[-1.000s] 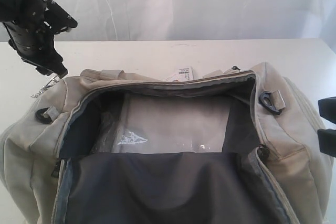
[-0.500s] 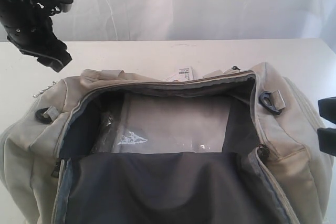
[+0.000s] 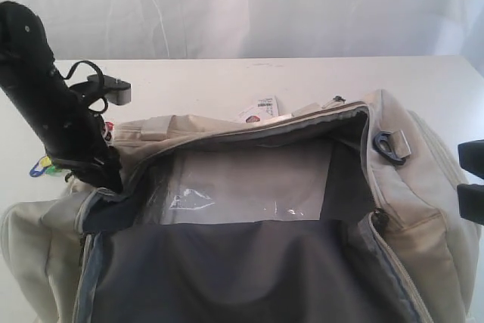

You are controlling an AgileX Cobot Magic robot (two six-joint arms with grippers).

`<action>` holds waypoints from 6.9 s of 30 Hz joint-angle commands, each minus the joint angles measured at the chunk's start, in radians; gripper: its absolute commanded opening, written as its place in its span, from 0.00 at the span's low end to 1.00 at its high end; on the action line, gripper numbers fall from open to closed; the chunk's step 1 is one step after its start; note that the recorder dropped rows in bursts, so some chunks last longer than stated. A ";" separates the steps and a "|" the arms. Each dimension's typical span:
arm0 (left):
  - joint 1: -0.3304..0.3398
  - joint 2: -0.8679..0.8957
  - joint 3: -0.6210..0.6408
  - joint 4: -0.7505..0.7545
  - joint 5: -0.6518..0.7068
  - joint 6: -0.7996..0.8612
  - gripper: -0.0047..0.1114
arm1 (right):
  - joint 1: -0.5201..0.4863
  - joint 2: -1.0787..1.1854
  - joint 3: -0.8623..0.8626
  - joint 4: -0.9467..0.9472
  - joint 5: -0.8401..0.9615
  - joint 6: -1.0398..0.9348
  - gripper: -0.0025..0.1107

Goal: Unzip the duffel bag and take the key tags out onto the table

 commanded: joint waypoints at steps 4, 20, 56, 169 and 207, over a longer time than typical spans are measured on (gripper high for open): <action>-0.067 0.004 0.139 -0.054 -0.015 0.027 0.55 | 0.003 -0.006 0.004 0.001 -0.006 0.004 0.02; -0.078 -0.209 -0.132 0.069 0.164 -0.069 0.55 | 0.003 -0.006 0.004 0.001 -0.006 0.004 0.02; -0.078 -1.177 0.350 -0.047 -0.084 -0.177 0.04 | 0.003 -0.004 0.006 -0.001 -0.022 -0.010 0.02; 0.099 -1.805 1.178 -0.316 -0.724 -0.367 0.04 | 0.003 -0.001 0.006 0.028 -0.036 -0.014 0.02; 0.201 -1.805 1.276 0.293 -0.601 -0.565 0.04 | 0.003 -0.001 0.006 0.028 -0.036 -0.014 0.02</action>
